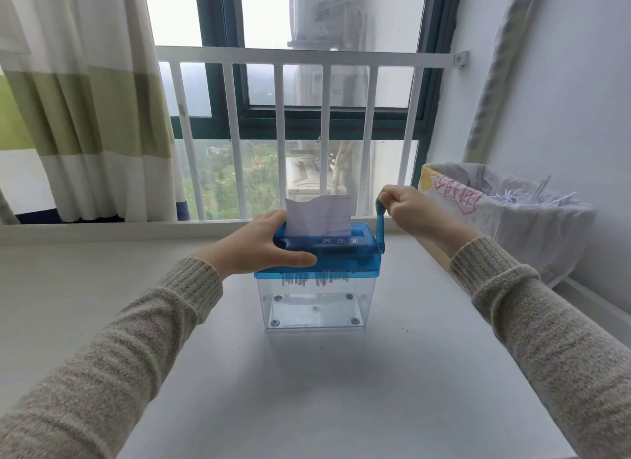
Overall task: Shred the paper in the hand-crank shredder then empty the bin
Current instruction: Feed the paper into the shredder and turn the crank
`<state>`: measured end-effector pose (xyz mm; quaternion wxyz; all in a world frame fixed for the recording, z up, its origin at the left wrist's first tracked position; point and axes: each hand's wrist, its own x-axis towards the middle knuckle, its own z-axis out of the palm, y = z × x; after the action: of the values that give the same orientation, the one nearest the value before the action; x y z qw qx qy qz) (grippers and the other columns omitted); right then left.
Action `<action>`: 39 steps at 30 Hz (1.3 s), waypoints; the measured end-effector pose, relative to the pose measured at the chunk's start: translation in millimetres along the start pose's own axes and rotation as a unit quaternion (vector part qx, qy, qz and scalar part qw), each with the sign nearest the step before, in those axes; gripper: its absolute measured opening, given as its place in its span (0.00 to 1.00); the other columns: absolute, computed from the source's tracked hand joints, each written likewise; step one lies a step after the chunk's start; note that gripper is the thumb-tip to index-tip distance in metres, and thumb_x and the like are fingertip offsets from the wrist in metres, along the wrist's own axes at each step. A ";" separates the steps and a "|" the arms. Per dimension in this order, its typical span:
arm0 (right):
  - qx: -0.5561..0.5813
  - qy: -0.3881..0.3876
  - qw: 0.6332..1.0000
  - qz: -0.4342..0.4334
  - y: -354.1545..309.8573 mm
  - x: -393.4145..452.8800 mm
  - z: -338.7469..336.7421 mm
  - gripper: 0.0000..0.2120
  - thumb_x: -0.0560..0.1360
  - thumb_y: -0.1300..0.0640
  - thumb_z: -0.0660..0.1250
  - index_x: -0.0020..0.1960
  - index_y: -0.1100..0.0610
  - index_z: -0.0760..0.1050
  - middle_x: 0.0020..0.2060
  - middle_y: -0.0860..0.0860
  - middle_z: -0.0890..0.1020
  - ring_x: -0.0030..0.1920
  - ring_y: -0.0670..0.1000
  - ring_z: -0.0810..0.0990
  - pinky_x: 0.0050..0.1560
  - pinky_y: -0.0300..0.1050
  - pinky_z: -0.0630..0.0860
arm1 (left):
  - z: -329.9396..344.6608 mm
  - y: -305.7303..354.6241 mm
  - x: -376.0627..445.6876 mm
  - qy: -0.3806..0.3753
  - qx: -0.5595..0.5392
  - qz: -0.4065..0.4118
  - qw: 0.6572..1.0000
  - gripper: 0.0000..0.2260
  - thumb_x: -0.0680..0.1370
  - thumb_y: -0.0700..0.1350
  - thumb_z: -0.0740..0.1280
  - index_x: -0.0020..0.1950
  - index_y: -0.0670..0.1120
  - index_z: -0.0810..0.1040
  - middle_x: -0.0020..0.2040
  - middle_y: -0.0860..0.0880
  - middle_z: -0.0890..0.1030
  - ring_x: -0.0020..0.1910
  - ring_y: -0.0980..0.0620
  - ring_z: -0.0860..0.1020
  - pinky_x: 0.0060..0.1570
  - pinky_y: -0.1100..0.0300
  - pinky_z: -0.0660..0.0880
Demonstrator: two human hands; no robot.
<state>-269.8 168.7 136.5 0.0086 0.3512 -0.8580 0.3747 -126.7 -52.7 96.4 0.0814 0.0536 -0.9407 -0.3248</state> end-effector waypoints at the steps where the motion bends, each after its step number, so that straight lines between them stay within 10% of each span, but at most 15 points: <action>1: 0.003 -0.003 1.000 0.000 0.7 1.1 0.2 0.12 0.79 0.67 0.52 0.50 0.72 0.71 0.33 0.54 0.70 0.35 0.50 0.66 0.36 0.44 0.65 | -0.2 0.4 0.0 0.000 0.002 -0.001 1.000 0.41 0.60 0.69 0.70 0.68 0.52 0.67 0.61 0.53 0.73 0.57 0.51 0.74 0.60 0.49 0.75; 26: 0.084 -0.062 0.992 0.073 18.9 19.0 15.8 0.15 0.83 0.53 0.51 0.45 0.56 0.72 0.32 0.50 0.68 0.32 0.47 0.64 0.31 0.36 0.64 | 0.4 0.0 1.0 0.000 -0.002 0.000 1.000 0.39 0.63 0.67 0.72 0.68 0.52 0.67 0.60 0.53 0.74 0.57 0.51 0.74 0.60 0.49 0.75; 39: 0.207 0.072 0.976 -0.010 42.2 10.3 40.1 0.11 0.82 0.54 0.56 0.46 0.56 0.73 0.32 0.50 0.71 0.32 0.47 0.67 0.33 0.37 0.66 | 0.5 2.2 0.2 0.001 0.011 -0.009 1.000 0.44 0.58 0.71 0.68 0.68 0.52 0.66 0.60 0.53 0.74 0.57 0.51 0.74 0.59 0.49 0.75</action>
<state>-293.3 156.5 83.7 0.0006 0.3258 -0.7555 0.5684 -127.0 -50.7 97.5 0.0784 0.0630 -0.9437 -0.3150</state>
